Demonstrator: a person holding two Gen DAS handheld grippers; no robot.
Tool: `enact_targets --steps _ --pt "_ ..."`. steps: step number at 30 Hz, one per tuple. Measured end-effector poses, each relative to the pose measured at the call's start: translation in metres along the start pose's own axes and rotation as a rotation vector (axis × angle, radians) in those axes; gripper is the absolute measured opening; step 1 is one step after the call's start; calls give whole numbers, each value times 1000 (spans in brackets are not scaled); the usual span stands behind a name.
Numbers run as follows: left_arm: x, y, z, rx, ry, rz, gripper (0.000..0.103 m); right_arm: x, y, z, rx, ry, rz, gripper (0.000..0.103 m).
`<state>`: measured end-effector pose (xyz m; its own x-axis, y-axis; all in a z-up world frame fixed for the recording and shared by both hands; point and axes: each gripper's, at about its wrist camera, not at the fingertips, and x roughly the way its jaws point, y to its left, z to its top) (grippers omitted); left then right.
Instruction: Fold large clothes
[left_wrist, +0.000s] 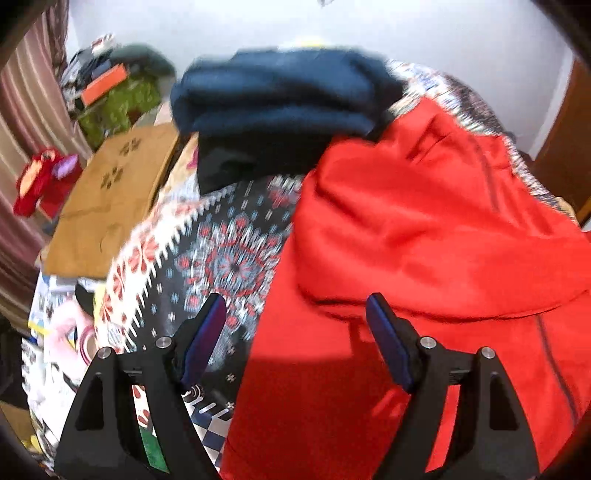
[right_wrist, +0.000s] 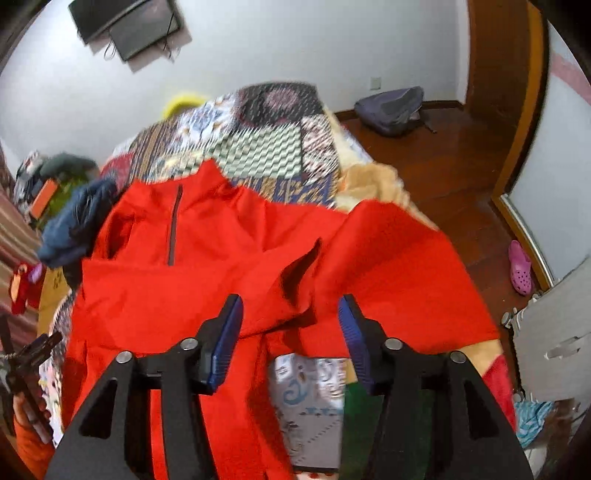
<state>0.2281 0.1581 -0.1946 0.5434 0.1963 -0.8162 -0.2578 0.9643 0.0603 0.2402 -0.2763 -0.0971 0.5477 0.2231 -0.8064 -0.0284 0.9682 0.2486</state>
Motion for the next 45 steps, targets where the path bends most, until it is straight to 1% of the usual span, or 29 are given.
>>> enact_targets --steps 1,2,4,7,9,11,14,17,21,24,26,28,31,33,34,35,36,37,38,40,41,43,45 --pt "-6 -3 4 8 -17 -9 77 -4 -3 1 8 -13 -7 62" --pt "-13 -9 9 18 -38 -21 77 -9 -8 2 18 -28 -17 65" --pt "-26 -20 17 35 -74 -45 78 -14 -17 4 35 -53 -34 66" --pt "-41 -44 27 63 -121 -89 80 -17 -42 3 86 -56 -48 67" --pt "-48 -61 34 83 -143 -125 83 -13 -61 0 136 -35 -45 67" --pt "-47 -79 40 101 -148 -156 84 -4 -75 -4 184 -4 -47 68" --pt "-41 -104 45 130 -139 -183 84 14 -106 -14 291 59 -33 68" --pt "-30 -128 45 166 -118 -193 84 35 -136 -27 414 109 17 68" --pt "-14 -152 41 205 -83 -204 84 54 -166 -39 558 137 95 67" --pt "-3 -161 37 220 -59 -203 84 65 -183 -43 641 125 144 67" --pt "2 -162 35 222 -46 -199 84 71 -190 -42 676 112 152 67" --pt "7 -162 33 218 -35 -193 84 75 -192 -38 696 103 142 67" --pt "12 -159 33 205 -20 -189 84 79 -195 -30 707 85 95 66" --pt "15 -155 32 195 -13 -187 84 81 -197 -25 719 64 51 61" --pt "16 -154 32 192 -10 -186 84 80 -199 -23 718 55 27 54" --pt "16 -152 31 191 -8 -184 84 80 -202 -20 715 48 -3 41" --pt "17 -151 31 190 -8 -181 84 78 -203 -18 715 33 -40 33" --pt "17 -150 30 189 -7 -180 84 78 -205 -17 721 22 -51 19" --pt "17 -148 30 186 -6 -180 84 75 -206 -16 738 4 -60 13" --pt "15 -143 29 182 -9 -182 84 66 -204 -13 744 -33 -53 11" --pt "14 -142 29 181 -11 -181 84 59 -200 -9 724 -55 -61 10" --pt "11 -136 28 175 -19 -178 84 42 -185 3 652 -105 -85 9" --pt "8 -132 28 170 -24 -179 84 26 -167 16 581 -151 -87 9"
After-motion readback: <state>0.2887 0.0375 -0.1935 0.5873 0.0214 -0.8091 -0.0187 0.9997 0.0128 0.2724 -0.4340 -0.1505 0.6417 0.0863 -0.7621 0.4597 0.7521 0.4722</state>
